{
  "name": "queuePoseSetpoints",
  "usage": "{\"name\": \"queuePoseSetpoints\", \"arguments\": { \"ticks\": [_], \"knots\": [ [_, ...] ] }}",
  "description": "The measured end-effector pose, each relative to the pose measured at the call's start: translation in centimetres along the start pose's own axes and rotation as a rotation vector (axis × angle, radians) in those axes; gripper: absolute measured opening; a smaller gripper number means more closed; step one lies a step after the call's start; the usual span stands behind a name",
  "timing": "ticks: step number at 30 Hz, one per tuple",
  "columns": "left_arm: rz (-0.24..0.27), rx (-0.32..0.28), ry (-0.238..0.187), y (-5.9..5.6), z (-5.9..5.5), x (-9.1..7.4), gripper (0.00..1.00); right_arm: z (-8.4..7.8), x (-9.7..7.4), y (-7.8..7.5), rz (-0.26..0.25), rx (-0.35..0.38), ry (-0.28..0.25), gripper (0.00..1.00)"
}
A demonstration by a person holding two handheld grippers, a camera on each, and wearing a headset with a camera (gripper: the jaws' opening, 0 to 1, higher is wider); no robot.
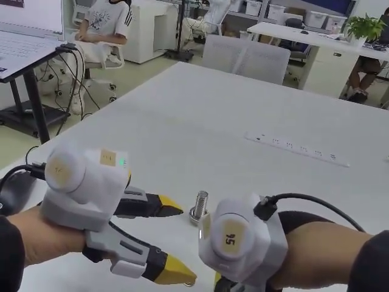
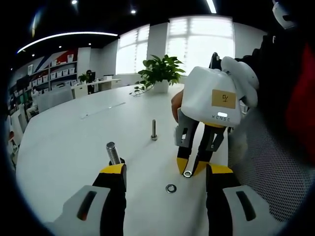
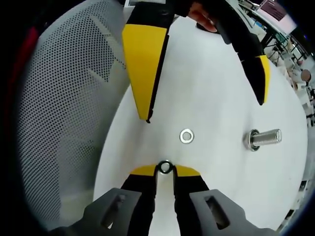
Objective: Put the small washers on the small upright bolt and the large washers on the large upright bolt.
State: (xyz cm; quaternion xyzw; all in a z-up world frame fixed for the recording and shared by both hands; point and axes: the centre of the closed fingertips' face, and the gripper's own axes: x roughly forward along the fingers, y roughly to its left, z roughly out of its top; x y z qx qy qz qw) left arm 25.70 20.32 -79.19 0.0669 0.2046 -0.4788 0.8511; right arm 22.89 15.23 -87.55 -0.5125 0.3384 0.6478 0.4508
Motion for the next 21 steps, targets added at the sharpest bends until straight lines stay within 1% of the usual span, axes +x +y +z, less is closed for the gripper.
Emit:
{"name": "queuePoseSetpoints", "arguments": {
  "ticks": [5,11,21],
  "knots": [
    [-0.003,0.0,0.005,-0.1,0.0,0.0,0.65,-0.2,-0.2,-0.2,-0.003,0.015,-0.006,0.13],
    [-0.008,0.0,0.01,-0.1,-0.1,0.2,0.65,-0.8,-0.8,-0.7,-0.016,0.039,-0.011,0.13],
    [-0.016,0.0,0.015,-0.2,-0.2,0.3,0.65,-2.8,-1.8,-1.3,-0.041,0.099,-0.009,0.13]
  ]
}}
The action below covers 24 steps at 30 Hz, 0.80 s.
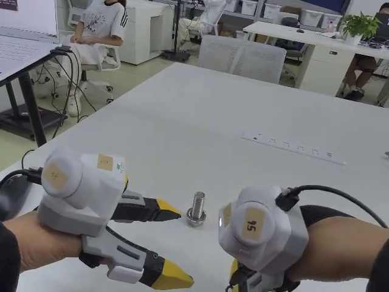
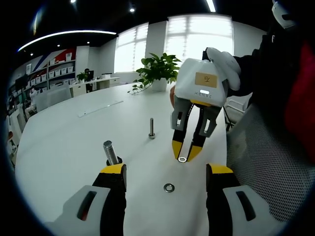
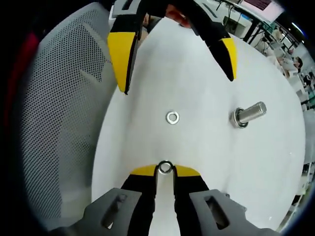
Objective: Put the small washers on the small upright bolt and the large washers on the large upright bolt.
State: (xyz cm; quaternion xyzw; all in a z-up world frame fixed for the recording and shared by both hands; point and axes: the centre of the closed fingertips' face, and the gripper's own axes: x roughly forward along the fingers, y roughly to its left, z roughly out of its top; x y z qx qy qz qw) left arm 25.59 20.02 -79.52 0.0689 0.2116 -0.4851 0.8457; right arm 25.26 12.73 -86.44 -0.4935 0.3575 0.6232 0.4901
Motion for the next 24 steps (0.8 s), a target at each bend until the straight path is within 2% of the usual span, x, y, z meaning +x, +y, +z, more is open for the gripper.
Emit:
{"name": "queuePoseSetpoints", "arguments": {
  "ticks": [14,24],
  "knots": [
    [-0.004,0.001,0.008,-0.3,-0.2,0.1,0.65,-3.5,-1.7,-1.1,-0.044,0.112,-0.004,0.13],
    [-0.004,-0.002,0.015,-0.4,-0.4,0.0,0.65,-5.6,-2.7,-2.0,-0.07,0.166,0.0,0.13]
  ]
}}
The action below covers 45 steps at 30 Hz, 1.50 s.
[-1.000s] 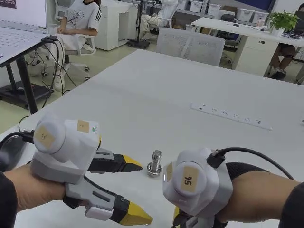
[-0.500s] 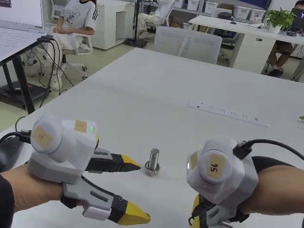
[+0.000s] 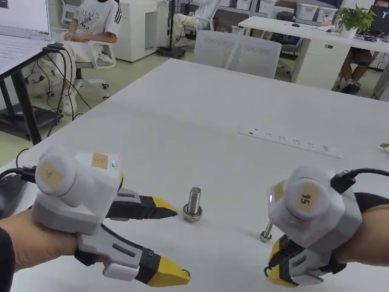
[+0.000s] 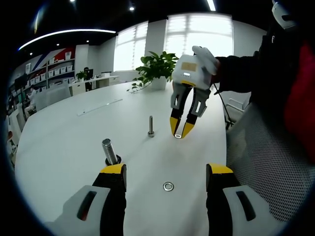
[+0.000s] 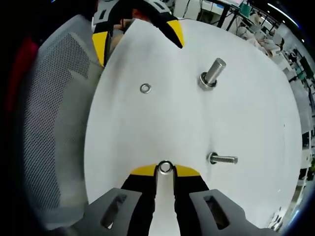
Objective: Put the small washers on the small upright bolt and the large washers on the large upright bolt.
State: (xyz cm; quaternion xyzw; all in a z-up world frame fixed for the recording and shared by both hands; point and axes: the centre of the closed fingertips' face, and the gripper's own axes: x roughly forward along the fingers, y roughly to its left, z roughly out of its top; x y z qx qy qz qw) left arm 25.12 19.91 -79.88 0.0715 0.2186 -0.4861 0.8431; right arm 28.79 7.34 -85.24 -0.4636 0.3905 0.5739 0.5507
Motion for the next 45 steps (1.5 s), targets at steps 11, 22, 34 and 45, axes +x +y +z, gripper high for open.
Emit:
{"name": "queuePoseSetpoints", "arguments": {
  "ticks": [11,22,34,45],
  "knots": [
    [-0.004,-0.001,0.01,0.0,-0.2,0.1,0.65,-1.5,-0.9,-1.5,-0.027,0.045,-0.003,0.13],
    [-0.009,-0.004,0.021,-0.1,-0.3,0.3,0.65,-1.9,-2.3,-3.3,-0.064,0.079,-0.027,0.13],
    [-0.009,-0.008,0.027,-0.1,-0.4,0.4,0.65,-0.8,-4.5,-5.7,-0.116,0.062,-0.054,0.13],
    [-0.007,-0.014,0.03,-0.1,-0.6,0.4,0.65,0.8,-5.3,-6.7,-0.133,0.025,-0.064,0.13]
  ]
}}
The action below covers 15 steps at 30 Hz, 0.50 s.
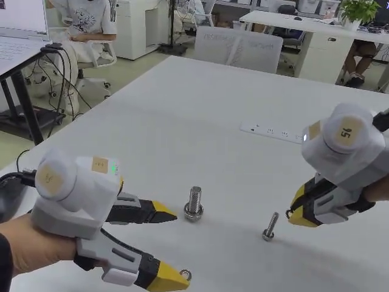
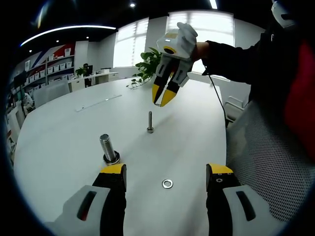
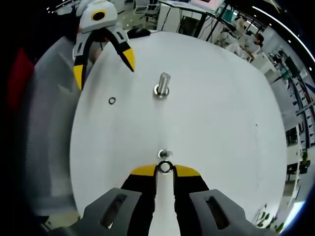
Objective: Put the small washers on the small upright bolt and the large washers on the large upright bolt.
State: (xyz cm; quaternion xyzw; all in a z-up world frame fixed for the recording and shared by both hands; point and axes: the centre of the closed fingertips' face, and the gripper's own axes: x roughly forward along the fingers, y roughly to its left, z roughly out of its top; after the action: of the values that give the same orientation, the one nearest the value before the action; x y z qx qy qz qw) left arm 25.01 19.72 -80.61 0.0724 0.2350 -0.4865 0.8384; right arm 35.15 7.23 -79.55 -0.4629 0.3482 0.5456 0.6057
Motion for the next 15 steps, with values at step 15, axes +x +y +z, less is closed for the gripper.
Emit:
{"name": "queuePoseSetpoints", "arguments": {
  "ticks": [15],
  "knots": [
    [0.004,-0.004,-0.008,0.1,0.0,-0.1,0.65,1.0,1.1,-0.3,0.026,-0.043,0.019,0.14]
  ]
}}
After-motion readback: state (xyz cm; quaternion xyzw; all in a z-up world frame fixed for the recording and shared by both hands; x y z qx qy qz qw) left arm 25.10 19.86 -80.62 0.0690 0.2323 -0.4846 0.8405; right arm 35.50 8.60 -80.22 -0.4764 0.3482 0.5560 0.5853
